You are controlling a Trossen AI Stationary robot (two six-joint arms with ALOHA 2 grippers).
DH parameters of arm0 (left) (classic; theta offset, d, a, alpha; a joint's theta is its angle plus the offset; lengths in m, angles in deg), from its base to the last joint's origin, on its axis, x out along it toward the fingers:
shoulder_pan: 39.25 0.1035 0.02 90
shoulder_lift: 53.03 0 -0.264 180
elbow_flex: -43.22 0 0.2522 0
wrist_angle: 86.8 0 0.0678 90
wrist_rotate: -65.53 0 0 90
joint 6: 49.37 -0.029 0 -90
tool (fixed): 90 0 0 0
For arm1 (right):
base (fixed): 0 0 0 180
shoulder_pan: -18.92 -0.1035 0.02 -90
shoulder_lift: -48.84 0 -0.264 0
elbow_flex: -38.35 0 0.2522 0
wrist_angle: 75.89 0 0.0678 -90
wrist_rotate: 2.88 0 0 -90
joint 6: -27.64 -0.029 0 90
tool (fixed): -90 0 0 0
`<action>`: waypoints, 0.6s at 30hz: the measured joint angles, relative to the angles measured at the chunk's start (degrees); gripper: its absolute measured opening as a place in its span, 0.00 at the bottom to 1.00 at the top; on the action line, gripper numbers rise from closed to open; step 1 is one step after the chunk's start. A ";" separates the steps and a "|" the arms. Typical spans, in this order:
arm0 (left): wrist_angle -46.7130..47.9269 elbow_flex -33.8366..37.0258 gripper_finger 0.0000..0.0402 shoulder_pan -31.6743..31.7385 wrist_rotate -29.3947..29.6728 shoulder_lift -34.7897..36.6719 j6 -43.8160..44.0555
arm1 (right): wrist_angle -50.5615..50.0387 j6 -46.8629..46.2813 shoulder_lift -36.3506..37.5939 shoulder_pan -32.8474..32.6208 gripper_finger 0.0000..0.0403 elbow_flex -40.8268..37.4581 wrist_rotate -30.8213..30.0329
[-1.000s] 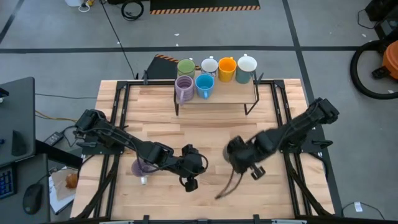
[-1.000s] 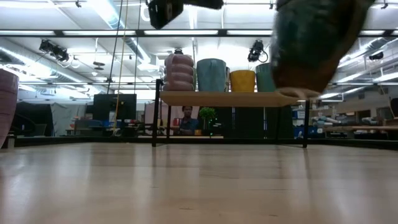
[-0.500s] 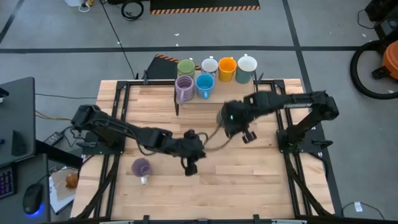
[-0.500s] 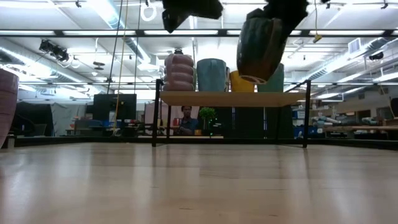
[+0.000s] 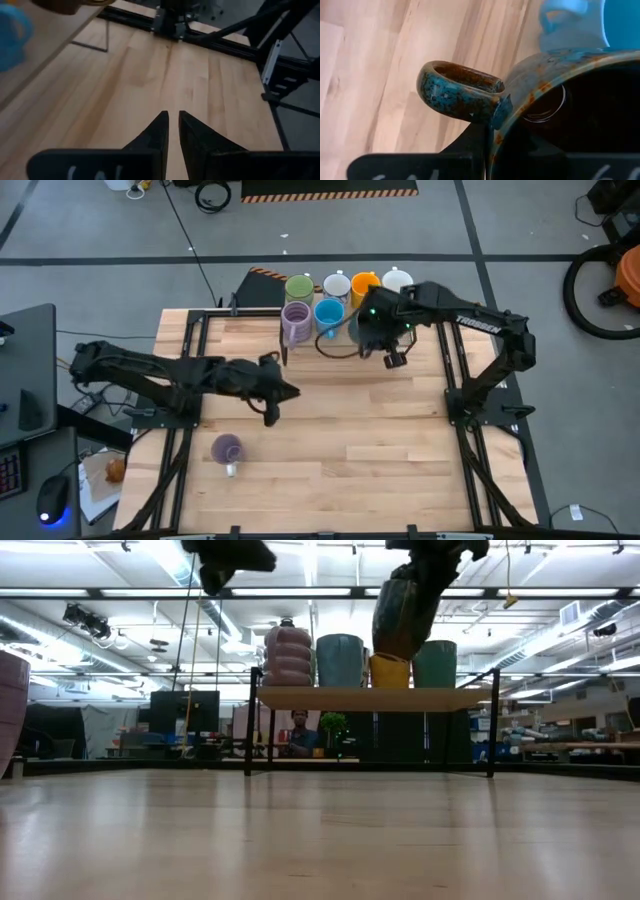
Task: Place coffee mugs
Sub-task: Put the brown patterned mug on the shelf
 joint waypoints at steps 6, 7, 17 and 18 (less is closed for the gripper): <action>5.21 0.96 0.12 3.87 -0.60 1.58 -1.91 | -3.03 3.45 -3.69 4.10 0.11 4.17 3.32; 5.61 0.96 0.12 4.52 -0.99 1.58 -2.62 | -4.14 4.10 -4.61 4.73 0.11 4.94 3.73; 5.71 0.91 0.12 11.36 -6.43 1.93 -5.93 | -12.08 6.70 -12.82 11.13 0.11 14.83 9.36; 5.59 0.89 0.12 11.96 -6.86 1.99 -5.99 | -12.90 6.68 -13.37 11.48 0.11 15.62 9.65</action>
